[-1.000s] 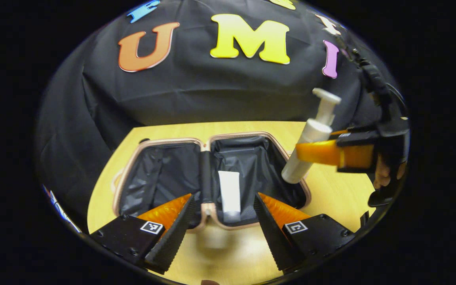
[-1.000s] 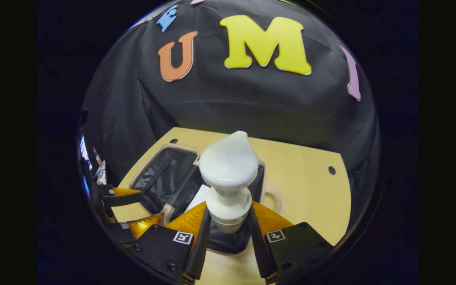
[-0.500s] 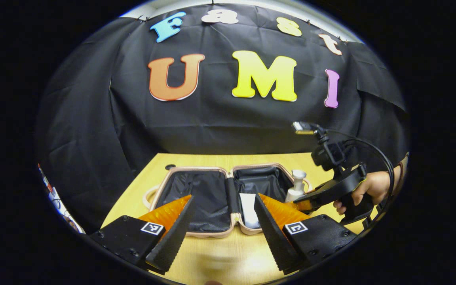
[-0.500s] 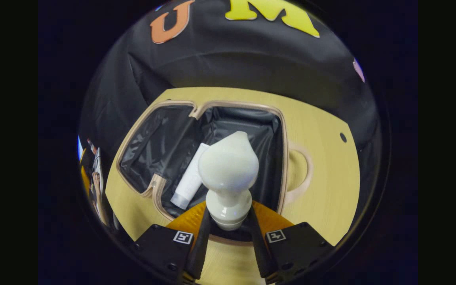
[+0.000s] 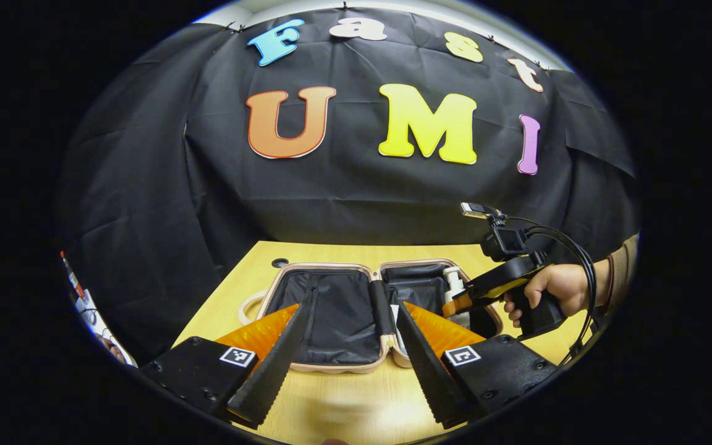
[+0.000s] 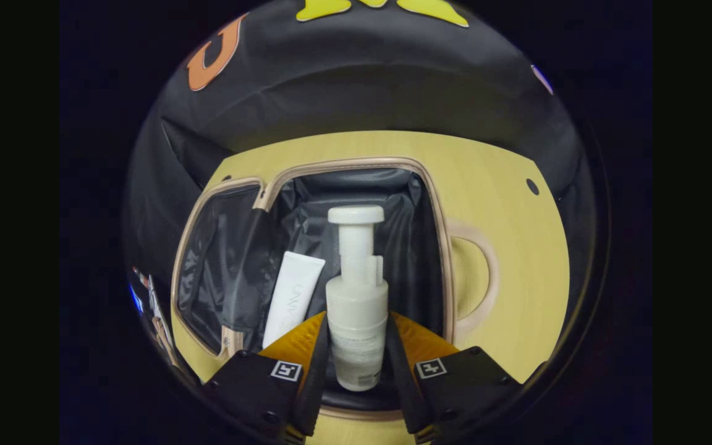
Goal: First open the suitcase, pack the skin care products into it, and then close the suitcase.
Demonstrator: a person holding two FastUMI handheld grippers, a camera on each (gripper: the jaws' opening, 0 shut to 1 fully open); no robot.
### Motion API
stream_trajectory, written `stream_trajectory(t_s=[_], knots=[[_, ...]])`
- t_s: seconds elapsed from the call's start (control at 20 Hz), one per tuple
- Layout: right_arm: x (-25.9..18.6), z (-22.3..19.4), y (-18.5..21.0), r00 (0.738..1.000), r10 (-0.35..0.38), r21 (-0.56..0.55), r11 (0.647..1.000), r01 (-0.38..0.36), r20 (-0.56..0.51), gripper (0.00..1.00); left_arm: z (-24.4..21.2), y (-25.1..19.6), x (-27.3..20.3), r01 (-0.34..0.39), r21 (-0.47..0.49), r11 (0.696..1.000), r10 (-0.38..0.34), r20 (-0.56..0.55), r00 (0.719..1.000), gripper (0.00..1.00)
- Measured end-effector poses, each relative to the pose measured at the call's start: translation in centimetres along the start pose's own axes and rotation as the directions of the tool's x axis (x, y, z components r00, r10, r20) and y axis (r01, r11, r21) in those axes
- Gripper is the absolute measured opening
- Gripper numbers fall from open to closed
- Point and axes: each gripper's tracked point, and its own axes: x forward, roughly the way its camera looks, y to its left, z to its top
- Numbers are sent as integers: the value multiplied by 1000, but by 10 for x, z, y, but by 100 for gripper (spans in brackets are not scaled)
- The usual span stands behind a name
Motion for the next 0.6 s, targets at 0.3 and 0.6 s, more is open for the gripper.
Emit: stream_trajectory(t_s=[0.3, 0.6], knots=[[14, -15, -3, 998, -32, 38, 999, 34, -58, 49, -8, 41, 10, -54, -19, 998, 54, -9, 998, 95], [22, -20, -8, 992, -81, 85, 992, 90, -100, 49, 22, 100, 28, -93, -24, 995, 94, 73, 993, 95]])
